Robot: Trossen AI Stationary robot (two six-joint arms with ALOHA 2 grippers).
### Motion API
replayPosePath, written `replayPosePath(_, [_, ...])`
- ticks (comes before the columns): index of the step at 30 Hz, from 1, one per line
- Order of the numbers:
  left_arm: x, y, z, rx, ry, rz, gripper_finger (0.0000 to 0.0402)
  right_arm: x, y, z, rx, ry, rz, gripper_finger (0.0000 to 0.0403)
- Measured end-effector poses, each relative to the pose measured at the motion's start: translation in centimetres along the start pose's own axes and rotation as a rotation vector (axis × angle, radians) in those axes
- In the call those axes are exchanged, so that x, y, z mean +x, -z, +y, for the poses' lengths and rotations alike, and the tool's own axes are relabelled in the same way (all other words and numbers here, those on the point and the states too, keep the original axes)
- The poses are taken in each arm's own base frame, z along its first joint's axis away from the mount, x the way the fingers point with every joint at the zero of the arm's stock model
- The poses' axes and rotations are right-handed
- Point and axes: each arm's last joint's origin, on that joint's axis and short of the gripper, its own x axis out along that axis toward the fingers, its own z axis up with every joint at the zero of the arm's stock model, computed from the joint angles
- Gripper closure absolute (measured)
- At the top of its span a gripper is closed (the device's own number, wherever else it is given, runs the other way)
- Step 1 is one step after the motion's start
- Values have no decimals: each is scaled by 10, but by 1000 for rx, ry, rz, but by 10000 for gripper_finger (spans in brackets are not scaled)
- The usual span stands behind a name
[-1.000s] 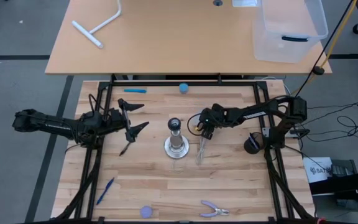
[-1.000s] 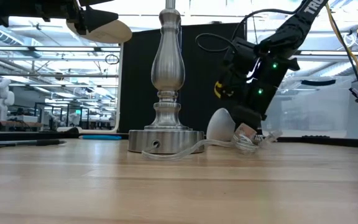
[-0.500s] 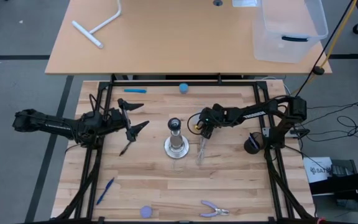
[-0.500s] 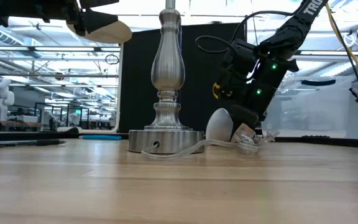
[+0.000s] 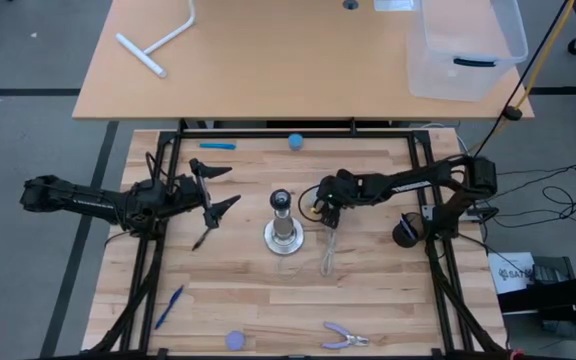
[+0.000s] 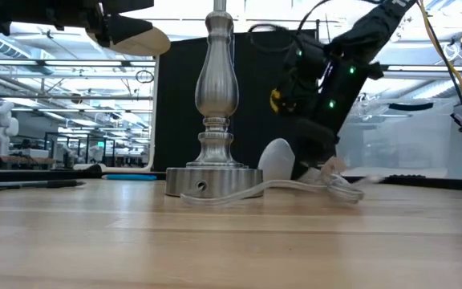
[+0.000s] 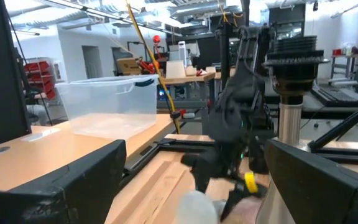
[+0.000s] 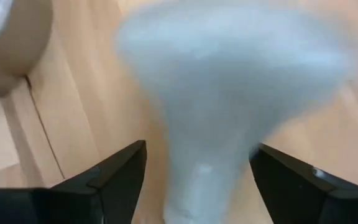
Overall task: Screw lightbulb
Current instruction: Remove the lightbulb from the lamp, then return to Home Position
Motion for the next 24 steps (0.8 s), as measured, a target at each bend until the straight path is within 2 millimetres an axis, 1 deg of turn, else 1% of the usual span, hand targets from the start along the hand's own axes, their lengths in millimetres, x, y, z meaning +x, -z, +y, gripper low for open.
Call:
replayPosePath(3, [0,1,0,8,1,9,14,-14,-5,1,-26,10,-49,124])
replayPosePath(10, [0,1,0,16,1,9,14,-57,-11,-2,-62,94,-165,127])
replayPosePath(13, [0,2,0,19,2,16,15,-75,-11,-3,-64,126,-209,137])
replayPosePath(15, [0,2,0,20,2,17,20,-87,-9,-2,-65,142,-250,151])
replayPosePath(17, [-1,1,0,24,4,18,36,-99,-5,-1,-69,145,-316,174])
replayPosePath(19, [-4,0,2,31,5,16,64,-110,2,-1,-65,129,-376,209])
replayPosePath(21, [-9,-3,3,32,5,14,103,-120,12,-2,-51,107,-435,254])
replayPosePath(24, [-18,-4,7,38,7,34,182,-130,33,-3,-31,71,-531,333])
